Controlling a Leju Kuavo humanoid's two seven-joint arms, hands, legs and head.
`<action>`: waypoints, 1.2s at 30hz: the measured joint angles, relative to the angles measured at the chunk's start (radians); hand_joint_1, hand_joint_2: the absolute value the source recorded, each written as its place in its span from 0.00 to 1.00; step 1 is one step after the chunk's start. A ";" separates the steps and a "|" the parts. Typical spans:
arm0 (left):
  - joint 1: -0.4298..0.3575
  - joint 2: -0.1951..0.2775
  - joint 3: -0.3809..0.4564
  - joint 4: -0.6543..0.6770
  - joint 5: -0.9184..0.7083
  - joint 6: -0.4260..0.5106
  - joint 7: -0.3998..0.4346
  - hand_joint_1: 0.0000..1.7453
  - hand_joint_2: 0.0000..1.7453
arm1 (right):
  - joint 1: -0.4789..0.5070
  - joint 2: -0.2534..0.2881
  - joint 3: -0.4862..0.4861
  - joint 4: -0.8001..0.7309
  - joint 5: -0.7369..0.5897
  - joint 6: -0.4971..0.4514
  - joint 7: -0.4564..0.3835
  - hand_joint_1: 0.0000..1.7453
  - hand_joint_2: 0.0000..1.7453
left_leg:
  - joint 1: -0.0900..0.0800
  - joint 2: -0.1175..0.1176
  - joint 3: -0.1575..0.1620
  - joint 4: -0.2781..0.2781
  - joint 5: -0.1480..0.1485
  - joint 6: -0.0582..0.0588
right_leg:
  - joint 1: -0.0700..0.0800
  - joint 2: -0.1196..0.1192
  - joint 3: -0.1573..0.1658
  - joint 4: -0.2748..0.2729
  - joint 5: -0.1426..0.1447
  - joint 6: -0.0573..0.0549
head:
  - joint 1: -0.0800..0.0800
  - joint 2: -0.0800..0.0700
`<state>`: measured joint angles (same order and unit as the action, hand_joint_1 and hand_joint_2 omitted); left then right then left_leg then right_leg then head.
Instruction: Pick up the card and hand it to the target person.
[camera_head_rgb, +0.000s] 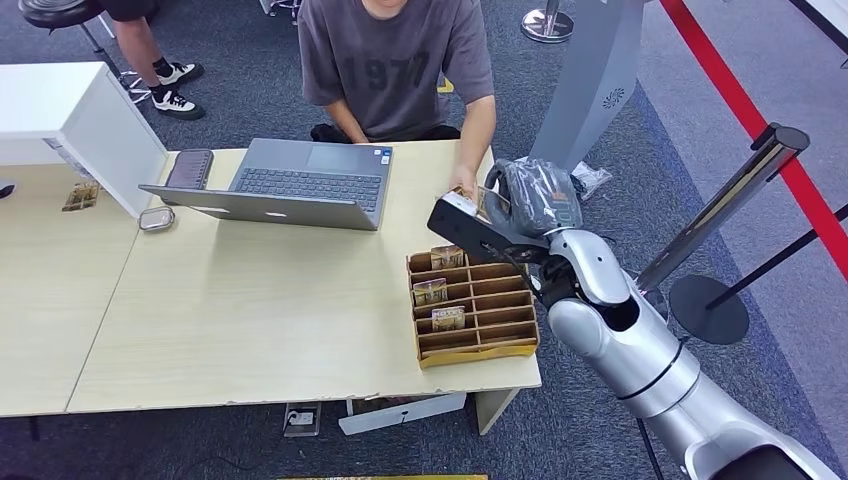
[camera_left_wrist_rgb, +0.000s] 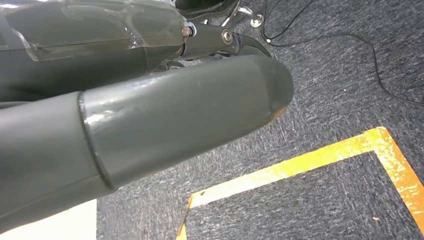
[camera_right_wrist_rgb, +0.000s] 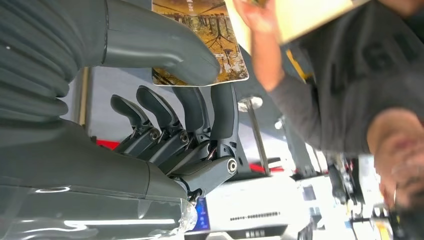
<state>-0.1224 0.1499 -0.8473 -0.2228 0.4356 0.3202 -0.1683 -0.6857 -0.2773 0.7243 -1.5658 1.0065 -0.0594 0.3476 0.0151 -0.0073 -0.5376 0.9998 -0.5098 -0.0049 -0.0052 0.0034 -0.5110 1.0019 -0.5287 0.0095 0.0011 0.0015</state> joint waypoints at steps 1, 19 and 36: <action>0.000 0.000 0.000 0.000 -0.003 0.000 -0.001 0.00 0.00 | -0.010 0.000 -0.002 0.002 0.006 -0.021 -0.006 0.89 1.00 | 0.000 0.000 0.000 0.000 0.000 0.000 | 0.000 0.000 0.000 0.000 0.000 0.000 | 0.000 0.000; -0.032 -0.001 -0.023 -0.001 -0.052 -0.014 0.024 0.00 0.00 | -0.150 0.136 -0.009 0.408 0.025 -0.238 -0.156 0.89 1.00 | 0.000 -0.002 -0.001 0.000 0.000 0.000 | 0.000 -0.001 0.000 0.000 0.000 0.000 | 0.000 0.000; -0.046 -0.004 -0.030 -0.001 -0.069 -0.017 0.036 0.00 0.00 | -0.156 0.251 0.005 0.684 0.019 -0.324 -0.185 0.69 1.00 | 0.000 -0.001 0.000 0.000 0.000 0.000 | 0.000 0.000 0.000 0.000 0.000 0.000 | 0.000 0.000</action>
<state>-0.1681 0.1460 -0.8774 -0.2235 0.3664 0.3033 -0.1327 -0.8420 -0.0263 0.7297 -0.8816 1.0260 -0.3837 0.1621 0.0152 -0.0085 -0.5379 1.0001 -0.5096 -0.0050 -0.0052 0.0030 -0.5107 1.0021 -0.5286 0.0095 0.0011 0.0015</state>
